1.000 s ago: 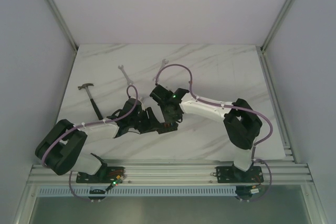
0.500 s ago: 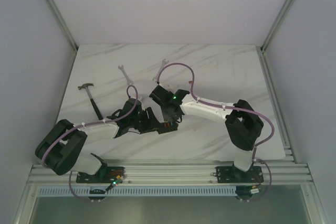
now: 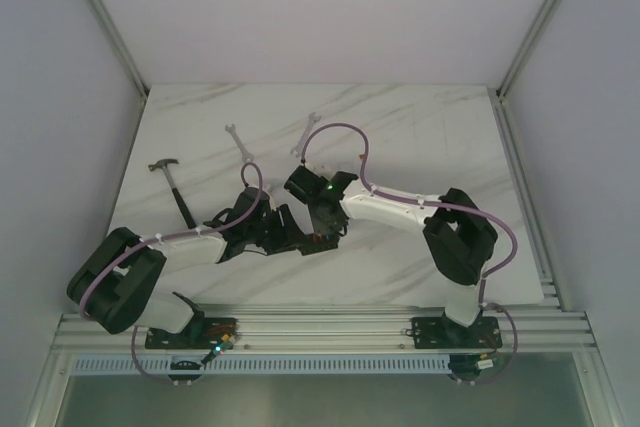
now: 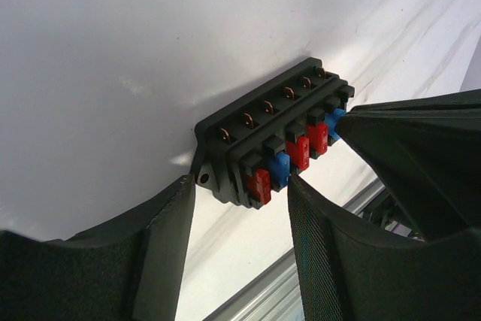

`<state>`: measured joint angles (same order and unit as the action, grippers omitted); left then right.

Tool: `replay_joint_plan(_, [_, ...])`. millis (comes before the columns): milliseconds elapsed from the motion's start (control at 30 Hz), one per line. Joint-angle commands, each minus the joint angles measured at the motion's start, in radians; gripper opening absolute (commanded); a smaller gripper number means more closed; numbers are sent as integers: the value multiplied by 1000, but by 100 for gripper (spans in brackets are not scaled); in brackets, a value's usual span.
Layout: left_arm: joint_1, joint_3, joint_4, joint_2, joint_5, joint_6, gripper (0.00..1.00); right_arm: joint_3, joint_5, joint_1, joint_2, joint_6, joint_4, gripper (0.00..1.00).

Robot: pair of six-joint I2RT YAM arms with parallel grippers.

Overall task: Snap on the fuse box
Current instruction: Install the fuse at the fuse box base.

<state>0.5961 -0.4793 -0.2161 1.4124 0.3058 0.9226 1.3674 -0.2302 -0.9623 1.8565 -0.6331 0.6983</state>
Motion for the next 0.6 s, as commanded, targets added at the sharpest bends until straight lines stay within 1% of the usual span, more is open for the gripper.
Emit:
replay_joint_plan(0, [2,27,79,10,-32,-12,60,-11,-18,-4,35,-16,15,13])
replay_joint_plan(67, [3,27,81,10,-31,-13,60,-8,-15,-4,47,-17,16,10])
replay_joint_plan(167, [2,25,81,10,-29,-14,60,-3,-10,-3,64,-20,27,1])
replay_joint_plan(200, [2,24,81,10,-29,-15,60,0,-8,-2,72,-20,36,0])
replay_joint_plan(567, [2,24,83,10,-28,-19,60,9,43,16,189,23,92,0])
